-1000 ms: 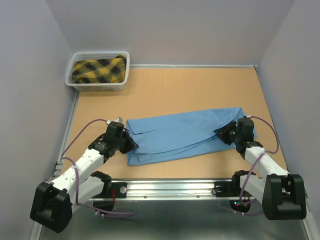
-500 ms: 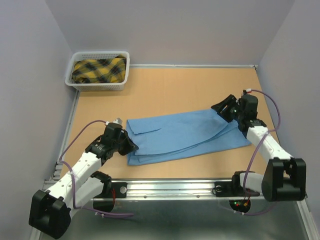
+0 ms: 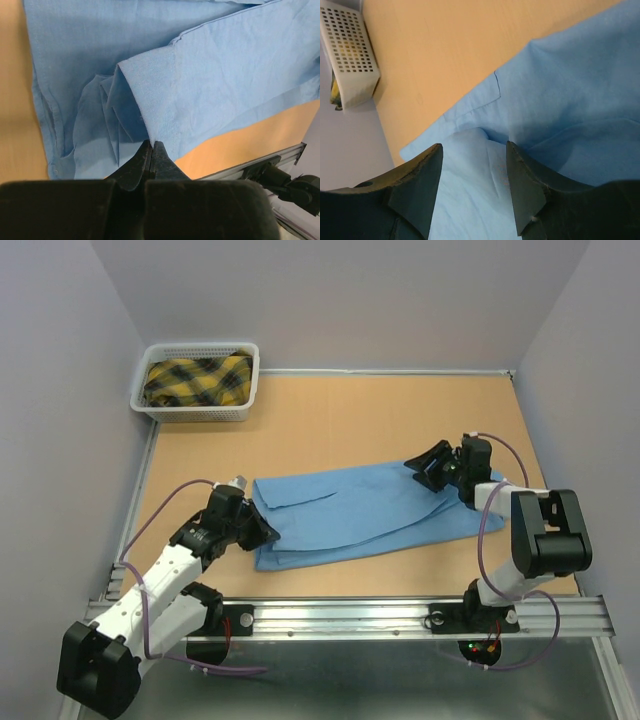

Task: Fold and stack the long sleeve shirts
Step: Fold the shirt

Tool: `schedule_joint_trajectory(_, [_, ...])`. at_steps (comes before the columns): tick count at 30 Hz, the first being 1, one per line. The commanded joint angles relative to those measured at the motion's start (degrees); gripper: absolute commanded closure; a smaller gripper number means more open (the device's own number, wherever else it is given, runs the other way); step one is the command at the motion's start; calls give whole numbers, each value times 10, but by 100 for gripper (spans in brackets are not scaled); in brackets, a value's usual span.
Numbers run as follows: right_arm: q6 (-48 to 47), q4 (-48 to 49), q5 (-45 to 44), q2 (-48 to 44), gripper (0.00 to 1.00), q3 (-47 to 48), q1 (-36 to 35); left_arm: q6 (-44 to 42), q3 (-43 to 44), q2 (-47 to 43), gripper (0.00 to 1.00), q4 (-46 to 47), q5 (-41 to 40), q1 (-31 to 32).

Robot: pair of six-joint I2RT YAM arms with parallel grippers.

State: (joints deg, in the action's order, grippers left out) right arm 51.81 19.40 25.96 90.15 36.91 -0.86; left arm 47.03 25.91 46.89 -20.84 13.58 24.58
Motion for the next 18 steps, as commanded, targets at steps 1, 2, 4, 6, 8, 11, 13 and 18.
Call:
schedule_joint_trajectory(1, [-17, 61, -12, -17, 41, -3, 6, 1, 31, -9, 100, 31, 28, 6])
schedule_joint_trajectory(2, [-26, 47, -27, -23, 41, 3, 7, 0, 37, -2, 100, 36, 30, 7])
schedule_joint_trajectory(4, [-56, -33, -56, -48, 41, 42, 28, -3, 48, 9, 100, 43, 36, 10])
schedule_joint_trajectory(6, [-115, -108, -113, -80, 41, 89, 31, -8, 63, 23, 100, 48, 34, 15])
schedule_joint_trajectory(8, [-154, -156, -181, -97, 40, 115, 31, -9, 70, 29, 100, 53, 31, 19])
schedule_joint_trajectory(11, [-172, -247, -260, -117, 40, 143, 31, -8, 74, 37, 100, 63, 33, 23])
schedule_joint_trajectory(13, [-172, -288, -301, -129, 40, 144, 31, -8, 75, 42, 100, 68, 34, 28])
schedule_joint_trajectory(18, [-174, -355, -395, -142, 40, 138, 59, -7, 75, 42, 100, 71, 33, 31])
